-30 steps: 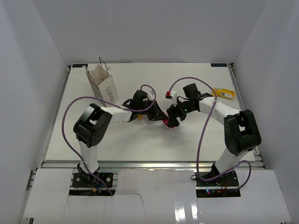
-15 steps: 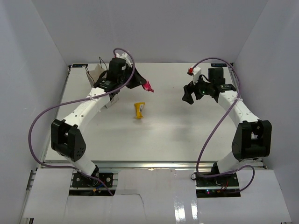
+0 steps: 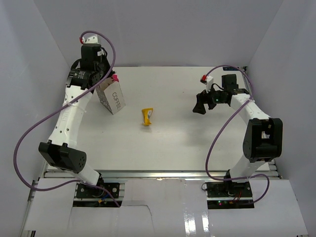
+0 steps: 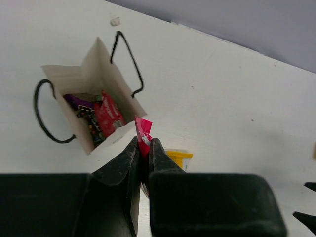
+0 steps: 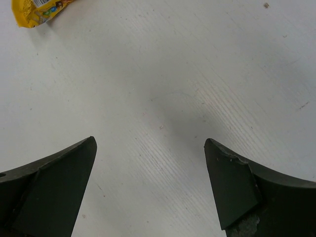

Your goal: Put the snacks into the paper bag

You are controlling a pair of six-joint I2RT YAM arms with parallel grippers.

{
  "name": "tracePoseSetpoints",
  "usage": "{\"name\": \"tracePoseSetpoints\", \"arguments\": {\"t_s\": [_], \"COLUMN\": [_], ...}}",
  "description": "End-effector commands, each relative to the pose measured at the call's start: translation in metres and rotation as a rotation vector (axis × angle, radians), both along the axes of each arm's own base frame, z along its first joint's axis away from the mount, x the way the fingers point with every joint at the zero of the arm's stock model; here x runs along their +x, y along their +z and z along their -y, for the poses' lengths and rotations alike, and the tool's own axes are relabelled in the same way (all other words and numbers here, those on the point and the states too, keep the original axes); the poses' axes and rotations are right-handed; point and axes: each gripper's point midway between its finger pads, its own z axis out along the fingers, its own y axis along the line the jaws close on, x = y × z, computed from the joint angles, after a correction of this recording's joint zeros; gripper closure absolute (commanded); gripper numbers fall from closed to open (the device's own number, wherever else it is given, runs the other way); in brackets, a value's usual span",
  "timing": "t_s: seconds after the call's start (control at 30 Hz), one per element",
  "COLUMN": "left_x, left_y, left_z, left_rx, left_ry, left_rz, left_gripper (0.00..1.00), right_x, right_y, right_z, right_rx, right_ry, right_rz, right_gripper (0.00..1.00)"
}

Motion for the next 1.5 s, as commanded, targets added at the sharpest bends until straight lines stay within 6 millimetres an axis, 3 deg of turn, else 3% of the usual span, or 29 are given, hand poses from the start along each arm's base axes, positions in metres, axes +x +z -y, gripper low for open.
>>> {"name": "tracePoseSetpoints", "arguments": {"t_s": [0.0, 0.17, 0.4, 0.67, 0.7, 0.77, 0.8, 0.87, 0.9, 0.93, 0.97, 1.0, 1.03, 1.07, 1.1, 1.13, 1.17, 1.2, 1.23, 1.27, 1.3, 1.33, 1.37, 1.4, 1.47], "left_x": [-0.011, 0.005, 0.047, 0.065, 0.064, 0.06, 0.058, 0.054, 0.05, 0.049, 0.043, 0.04, 0.039, 0.035, 0.023, 0.021, 0.014, 0.012, -0.008, -0.016, -0.029, -0.036, -0.048, -0.055, -0.073], "left_y": [0.009, -0.001, -0.016, -0.036, -0.04, -0.044, -0.043, -0.037, -0.026, -0.017, -0.006, 0.001, 0.012, 0.02, 0.026, 0.039, 0.045, 0.04, 0.057, 0.06, 0.06, 0.057, 0.056, 0.052, 0.036], "left_z": [-0.033, -0.053, -0.063, -0.066, -0.064, -0.061, -0.061, -0.056, -0.053, -0.047, -0.046, -0.042, -0.038, -0.032, -0.031, -0.022, -0.01, -0.002, 0.012, 0.019, 0.024, 0.029, 0.04, 0.043, 0.05], "left_rx": [0.103, 0.159, 0.166, 0.16, 0.145, 0.129, 0.116, 0.092, 0.079, 0.055, 0.04, 0.027, 0.009, -0.012, -0.025, -0.053, -0.093, -0.117, -0.166, -0.188, -0.21, -0.233, -0.28, -0.3, -0.347], "left_ry": [0.066, 0.096, 0.088, 0.083, 0.074, 0.069, 0.071, 0.054, 0.043, 0.021, 0.01, -0.006, -0.023, -0.051, -0.061, -0.101, -0.166, -0.201, -0.284, -0.323, -0.358, -0.388, -0.442, -0.466, -0.497], "left_rz": [-0.019, -0.041, -0.04, -0.068, -0.076, -0.087, -0.083, -0.067, -0.036, -0.008, 0.021, 0.041, 0.079, 0.104, 0.129, 0.188, 0.217, 0.243, 0.298, 0.324, 0.36, 0.366, 0.364, 0.362, 0.343], "left_gripper": [1.0, 1.0, 1.0, 0.99, 0.81, 0.58, 0.42, 0.33, 0.3, 0.25, 0.24, 0.23, 0.23, 0.22, 0.22, 0.2, 0.18, 0.17, 0.11, 0.1, 0.05, 0.05, 0.04, 0.04, 0.03], "right_x": [-0.002, -0.002, -0.004, -0.003, -0.001, 0.008, 0.018, 0.04, 0.056, 0.068, 0.076, 0.09, 0.096, 0.101, 0.107, 0.116, 0.121, 0.126, 0.136, 0.14, 0.135, 0.144, 0.138, 0.132, 0.12], "right_y": [0.014, 0.013, 0.014, 0.015, 0.014, 0.014, 0.015, 0.011, 0.013, 0.011, 0.0, 0.009, 0.009, 0.008, -0.004, 0.007, 0.005, -0.011, -0.005, -0.008, -0.034, -0.022, -0.029, -0.028, -0.019], "right_z": [-0.003, -0.003, -0.001, 0.005, 0.007, 0.016, 0.023, 0.05, 0.061, 0.084, 0.094, 0.106, 0.132, 0.142, 0.154, 0.168, 0.174, 0.181, 0.182, 0.184, 0.171, 0.156, 0.144, 0.14, 0.145], "right_rx": [0.022, 0.019, 0.017, 0.0, -0.008, -0.048, -0.073, -0.174, -0.21, -0.297, -0.323, -0.353, -0.444, -0.475, -0.503, -0.537, -0.549, -0.57, -0.557, -0.562, -0.6, -0.579, -0.582, -0.52, -0.577], "right_ry": [0.018, 0.016, 0.009, -0.014, -0.024, -0.078, -0.122, -0.302, -0.373, -0.489, -0.573, -0.658, -0.785, -0.851, -0.923, -0.997, -1.029, -1.039, -1.032, -1.006, -0.794, -0.639, -0.488, -0.35, -0.121], "right_rz": [0.036, 0.034, 0.033, 0.041, 0.041, 0.05, 0.061, 0.067, 0.085, 0.093, 0.053, 0.076, 0.086, 0.089, 0.064, 0.094, 0.092, 0.063, 0.068, 0.051, -0.026, -0.003, -0.023, -0.019, 0.079], "right_gripper": [0.04, 0.04, 0.04, 0.04, 0.04, 0.04, 0.04, 0.04, 0.04, 0.04, 0.04, 0.05, 0.05, 0.04, 0.04, 0.04, 0.03, 0.02, 0.02, 0.02, 0.02, 0.02, 0.02, 0.04, 0.07]}}
